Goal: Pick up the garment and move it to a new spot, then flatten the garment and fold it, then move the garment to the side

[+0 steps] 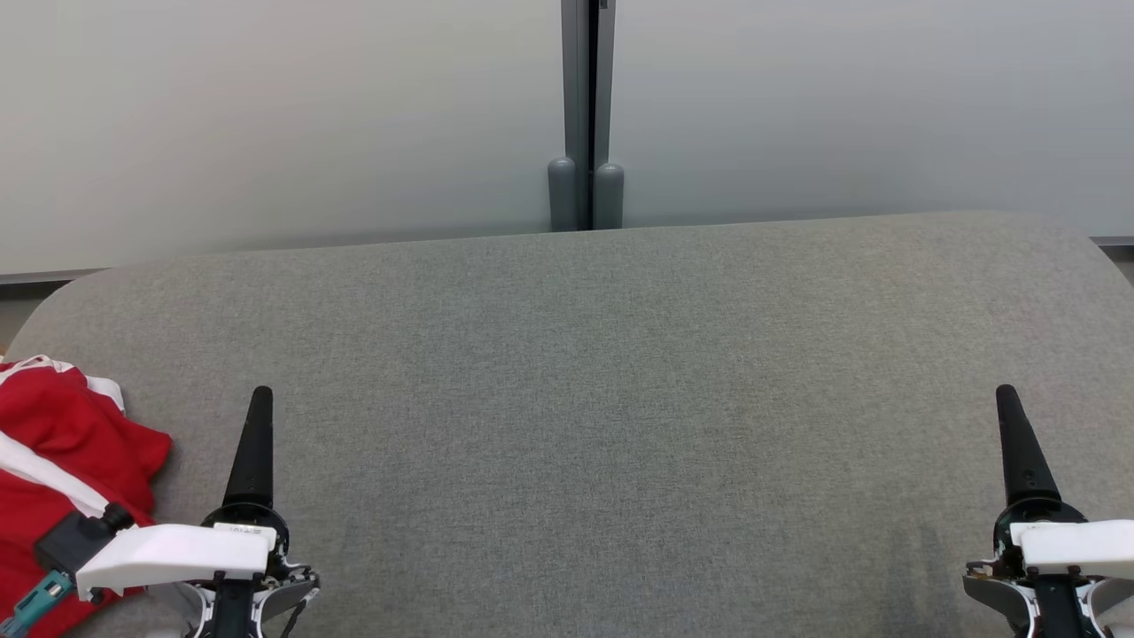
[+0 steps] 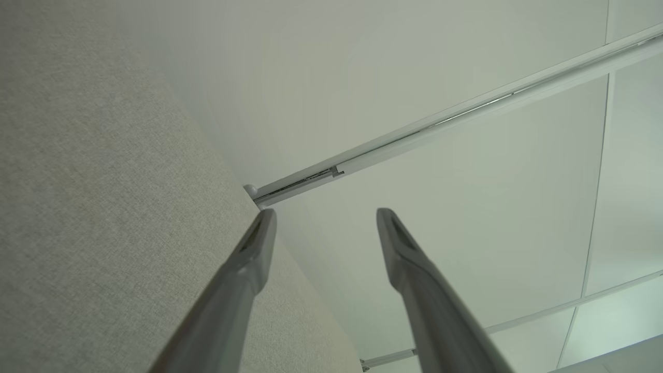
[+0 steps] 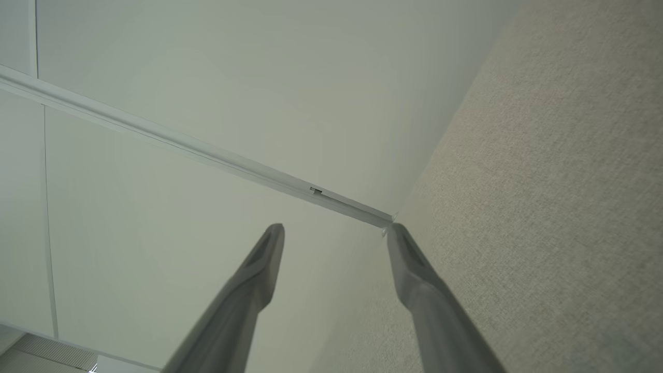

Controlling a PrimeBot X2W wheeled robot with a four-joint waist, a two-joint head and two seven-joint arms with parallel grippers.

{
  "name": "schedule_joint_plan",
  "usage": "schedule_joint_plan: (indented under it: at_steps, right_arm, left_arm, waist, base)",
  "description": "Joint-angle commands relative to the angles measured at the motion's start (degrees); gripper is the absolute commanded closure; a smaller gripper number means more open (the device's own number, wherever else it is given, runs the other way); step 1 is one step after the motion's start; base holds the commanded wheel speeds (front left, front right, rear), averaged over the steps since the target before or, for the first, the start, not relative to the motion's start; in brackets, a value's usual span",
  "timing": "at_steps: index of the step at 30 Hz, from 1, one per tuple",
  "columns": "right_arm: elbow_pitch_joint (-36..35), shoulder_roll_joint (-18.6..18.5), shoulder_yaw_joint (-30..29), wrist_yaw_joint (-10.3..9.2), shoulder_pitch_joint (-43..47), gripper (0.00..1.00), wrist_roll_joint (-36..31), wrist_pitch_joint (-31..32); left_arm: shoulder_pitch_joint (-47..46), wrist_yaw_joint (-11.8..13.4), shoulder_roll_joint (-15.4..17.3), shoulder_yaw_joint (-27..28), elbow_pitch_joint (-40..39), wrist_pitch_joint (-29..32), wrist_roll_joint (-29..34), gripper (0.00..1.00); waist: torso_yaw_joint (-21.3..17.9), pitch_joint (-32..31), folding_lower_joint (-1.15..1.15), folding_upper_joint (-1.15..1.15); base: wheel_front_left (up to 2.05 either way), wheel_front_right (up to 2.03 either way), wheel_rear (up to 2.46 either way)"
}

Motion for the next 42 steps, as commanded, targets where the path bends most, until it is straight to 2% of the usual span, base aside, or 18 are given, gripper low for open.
schedule_joint_plan:
  at_steps: [1, 21, 42]
  right_arm:
    - [-1.3, -0.9, 0.2, 0.01, -0.8, 0.0, -2.6, -0.7]
    - [-3.4, -1.6, 1.6, 0.02, 1.3, 0.0, -23.7, -2.0]
    - [-2.5, -2.5, 3.4, 0.02, 2.7, 0.0, -39.5, -3.8]
  left_arm:
    - [-2.0, 0.0, 0.9, -0.6, -1.2, -0.6, 2.5, 0.0]
    - [-1.2, 0.4, 2.3, -3.9, -1.3, -4.5, 22.6, 0.0]
    - [0.6, 1.1, 3.7, -5.9, 0.3, -8.3, 40.5, 0.0]
  waist:
    - [0.0, -0.1, 0.0, 0.0]
    - [0.2, -1.3, 0.0, 0.0]
    - [0.6, -2.5, 0.0, 0.0]
  base:
    - [0.0, 0.0, 0.0]
    - [0.0, 0.0, 0.0]
    - [0.0, 0.0, 0.0]
